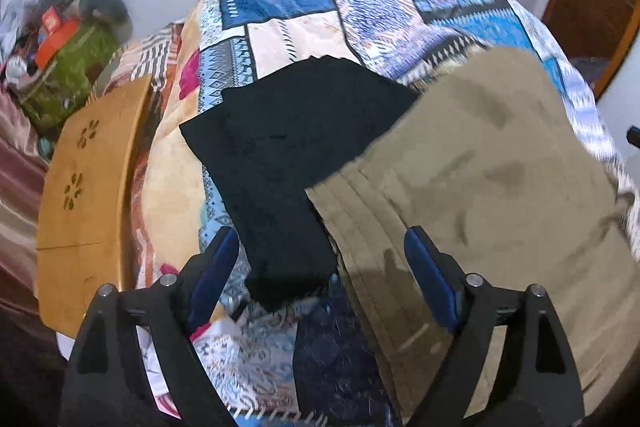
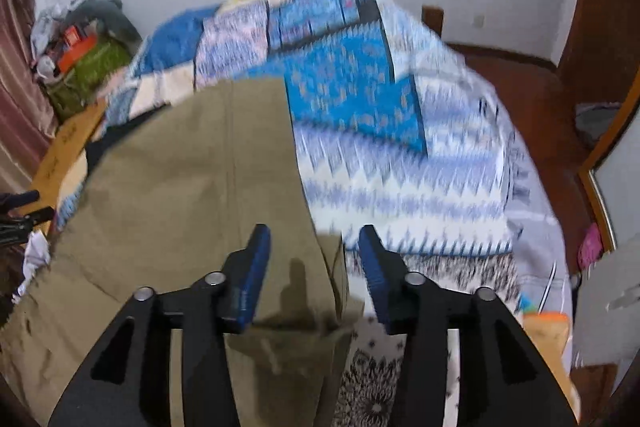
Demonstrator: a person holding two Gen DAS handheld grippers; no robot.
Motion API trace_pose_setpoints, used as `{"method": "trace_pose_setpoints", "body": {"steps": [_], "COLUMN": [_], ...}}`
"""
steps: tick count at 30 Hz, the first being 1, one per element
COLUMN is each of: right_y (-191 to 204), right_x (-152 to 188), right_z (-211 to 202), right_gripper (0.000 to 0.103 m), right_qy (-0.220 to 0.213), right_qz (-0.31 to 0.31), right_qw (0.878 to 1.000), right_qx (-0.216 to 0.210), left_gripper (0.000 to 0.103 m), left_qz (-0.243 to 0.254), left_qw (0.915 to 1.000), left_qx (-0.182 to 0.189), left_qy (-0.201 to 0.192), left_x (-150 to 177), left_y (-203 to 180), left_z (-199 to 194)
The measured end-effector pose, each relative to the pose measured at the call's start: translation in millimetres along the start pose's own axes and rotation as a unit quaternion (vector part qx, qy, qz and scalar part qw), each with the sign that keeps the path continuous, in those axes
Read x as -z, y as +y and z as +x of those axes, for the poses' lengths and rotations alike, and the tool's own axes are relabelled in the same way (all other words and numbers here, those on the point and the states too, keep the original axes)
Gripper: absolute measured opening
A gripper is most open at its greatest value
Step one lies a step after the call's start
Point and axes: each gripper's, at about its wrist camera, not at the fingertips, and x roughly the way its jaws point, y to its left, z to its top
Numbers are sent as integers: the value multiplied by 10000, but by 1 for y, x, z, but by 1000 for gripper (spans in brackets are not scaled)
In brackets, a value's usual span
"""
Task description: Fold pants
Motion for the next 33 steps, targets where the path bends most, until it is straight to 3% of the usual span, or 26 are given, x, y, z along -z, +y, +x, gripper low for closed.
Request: {"method": "trace_pose_setpoints", "body": {"steps": [3, 8, 19, 21, 22, 23, 25, 26, 27, 33], "right_y": [3, 2, 8, 12, 16, 19, 24, 27, 27, 31], "right_x": [-17, -47, -86, -86, -85, -85, -84, -84, -87, -96], "right_z": [2, 35, 131, 145, 146, 146, 145, 142, 143, 120], "right_gripper": [53, 53, 53, 54, 54, 52, 37, 20, 14, 12], "right_qy": [-220, -364, 182, 277, 135, 74, -3, -53, -48, -405], "right_qz": [-31, 115, -6, 66, 49, 6, -134, -196, -211, -320], "right_qw": [9997, 9987, 9987, 9984, 9991, 9994, 9993, 9993, 9992, 9985], "right_qx": [-114, -324, -469, -481, -388, -345, -338, -329, -336, -155], "left_gripper": [86, 86, 85, 76, 66, 63, 57, 55, 53, 46], "left_qz": [-320, -808, -783, -776, -778, -787, -784, -766, -730, -469], "left_qw": [9992, 9941, 9878, 9867, 9862, 9865, 9897, 9908, 9920, 9987], "left_qx": [162, 373, 874, 1010, 1078, 1076, 873, 810, 736, 148], "left_qy": [163, 617, 1025, 1009, 988, 955, 814, 770, 716, -98], "left_x": [-15, -25, -25, -25, -25, -25, -25, -25, -24, -35], "left_y": [11, 18, 9, 7, 6, 5, 0, -1, -3, -6], "left_z": [19, 66, 115, 116, 115, 114, 108, 107, 104, 63]}}
